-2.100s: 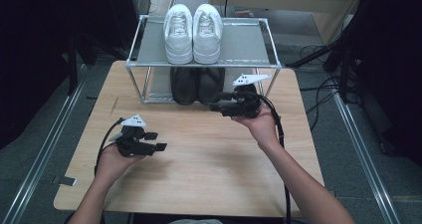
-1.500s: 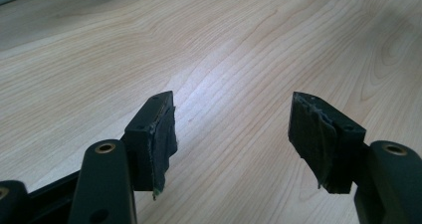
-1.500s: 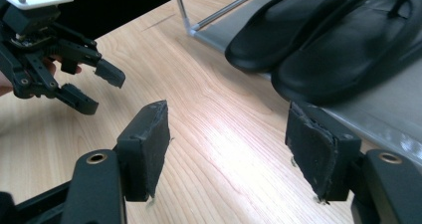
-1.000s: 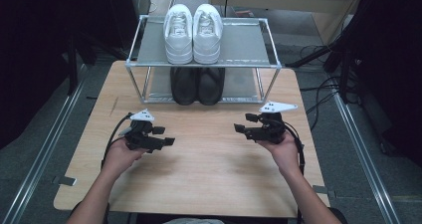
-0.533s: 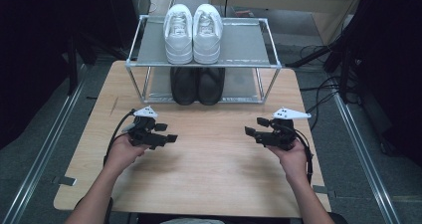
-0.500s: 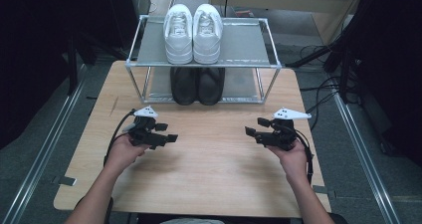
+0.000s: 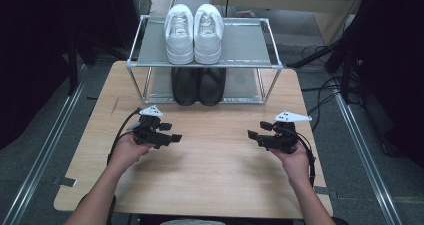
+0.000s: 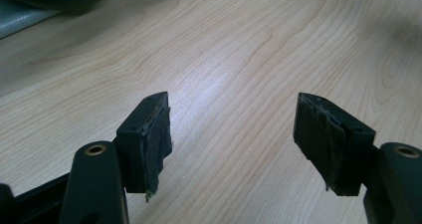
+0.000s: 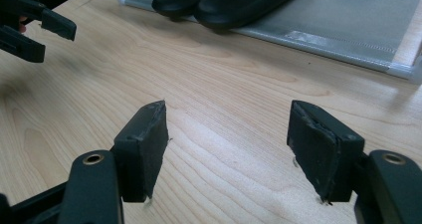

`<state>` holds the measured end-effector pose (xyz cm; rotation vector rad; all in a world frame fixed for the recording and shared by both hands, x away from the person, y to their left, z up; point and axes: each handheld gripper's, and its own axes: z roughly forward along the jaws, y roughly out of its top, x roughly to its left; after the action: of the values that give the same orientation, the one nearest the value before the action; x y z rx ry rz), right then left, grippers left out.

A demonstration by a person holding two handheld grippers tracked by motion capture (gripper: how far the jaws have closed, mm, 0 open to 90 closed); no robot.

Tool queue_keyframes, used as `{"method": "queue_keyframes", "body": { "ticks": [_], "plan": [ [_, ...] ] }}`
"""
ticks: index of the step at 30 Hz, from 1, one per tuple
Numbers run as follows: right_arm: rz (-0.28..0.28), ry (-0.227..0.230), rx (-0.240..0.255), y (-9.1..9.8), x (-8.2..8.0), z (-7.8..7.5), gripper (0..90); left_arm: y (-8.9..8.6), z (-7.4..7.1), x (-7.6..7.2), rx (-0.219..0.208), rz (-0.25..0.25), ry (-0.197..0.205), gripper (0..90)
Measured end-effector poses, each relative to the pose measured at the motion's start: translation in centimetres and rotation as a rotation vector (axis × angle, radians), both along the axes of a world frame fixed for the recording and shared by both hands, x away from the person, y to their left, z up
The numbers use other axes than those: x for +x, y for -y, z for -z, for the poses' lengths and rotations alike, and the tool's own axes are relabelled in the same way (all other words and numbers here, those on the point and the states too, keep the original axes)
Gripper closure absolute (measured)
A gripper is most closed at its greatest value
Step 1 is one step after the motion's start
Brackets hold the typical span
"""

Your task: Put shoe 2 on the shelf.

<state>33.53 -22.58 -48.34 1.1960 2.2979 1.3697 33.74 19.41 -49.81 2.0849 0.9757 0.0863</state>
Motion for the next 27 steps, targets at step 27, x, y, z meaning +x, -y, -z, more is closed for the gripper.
{"method": "queue_keyframes", "body": {
  "ticks": [27],
  "plan": [
    [-0.018, 0.001, -0.008, -0.28, 0.04, 0.18, 30.3, 0.0, 0.03, 0.02, -0.001, 0.008, -0.009, 31.1]
  ]
}}
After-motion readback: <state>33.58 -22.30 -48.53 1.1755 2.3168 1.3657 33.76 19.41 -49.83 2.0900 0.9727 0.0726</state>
